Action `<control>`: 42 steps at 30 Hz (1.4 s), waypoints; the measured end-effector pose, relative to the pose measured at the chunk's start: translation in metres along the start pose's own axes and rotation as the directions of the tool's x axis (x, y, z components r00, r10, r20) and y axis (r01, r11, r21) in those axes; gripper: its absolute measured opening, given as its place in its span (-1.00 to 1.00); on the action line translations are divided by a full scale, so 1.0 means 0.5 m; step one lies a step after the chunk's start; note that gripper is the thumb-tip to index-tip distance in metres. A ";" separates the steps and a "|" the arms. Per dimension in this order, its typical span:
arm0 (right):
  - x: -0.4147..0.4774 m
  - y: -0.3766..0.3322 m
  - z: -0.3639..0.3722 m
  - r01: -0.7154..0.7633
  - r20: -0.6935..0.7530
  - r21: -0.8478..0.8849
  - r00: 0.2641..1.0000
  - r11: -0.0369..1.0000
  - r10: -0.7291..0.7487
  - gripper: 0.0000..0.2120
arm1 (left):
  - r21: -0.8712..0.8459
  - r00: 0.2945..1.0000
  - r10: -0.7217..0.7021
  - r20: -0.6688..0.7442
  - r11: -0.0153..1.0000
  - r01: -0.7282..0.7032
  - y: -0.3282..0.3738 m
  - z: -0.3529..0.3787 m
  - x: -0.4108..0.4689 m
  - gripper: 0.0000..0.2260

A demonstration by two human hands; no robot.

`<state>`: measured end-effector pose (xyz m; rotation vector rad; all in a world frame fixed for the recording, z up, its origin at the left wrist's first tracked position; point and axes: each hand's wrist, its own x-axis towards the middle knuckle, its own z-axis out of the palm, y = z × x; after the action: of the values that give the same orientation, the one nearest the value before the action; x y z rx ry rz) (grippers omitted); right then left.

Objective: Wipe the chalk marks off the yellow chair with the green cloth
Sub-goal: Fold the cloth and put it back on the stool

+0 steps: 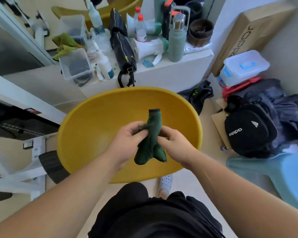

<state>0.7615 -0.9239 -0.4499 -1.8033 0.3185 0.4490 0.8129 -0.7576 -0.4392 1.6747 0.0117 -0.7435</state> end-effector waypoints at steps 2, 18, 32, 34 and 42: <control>-0.029 -0.007 0.008 0.011 -0.073 -0.029 0.997 1.000 -0.013 -0.85 | 0.035 0.998 0.051 0.021 0.998 -0.051 0.020 0.003 -0.004 -0.79; -0.321 0.125 0.012 -0.145 -0.721 0.226 0.640 0.963 0.265 -0.83 | 0.535 0.951 -0.031 0.307 0.833 -0.145 -0.009 0.056 -0.059 -0.71; -0.694 0.469 -0.248 -0.152 -0.534 0.624 0.633 0.766 0.561 -0.77 | 0.411 0.943 -0.100 0.317 0.910 -0.042 -0.077 0.574 -0.088 -0.92; -0.766 0.537 -0.290 -0.177 -0.528 0.638 0.608 0.750 0.593 -0.80 | 0.413 0.954 -0.073 0.292 0.909 -0.057 -0.087 0.666 -0.109 -0.95; -0.908 0.681 -0.421 0.131 -0.522 0.802 0.628 0.582 0.578 -0.87 | 0.485 0.952 -0.007 0.305 0.862 -0.149 -0.076 0.921 -0.161 -0.86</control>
<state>0.2382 -1.2260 -0.4836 -0.9195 1.1960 -0.3088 0.5219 -1.1248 -0.4583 2.0237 -0.4973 -0.9946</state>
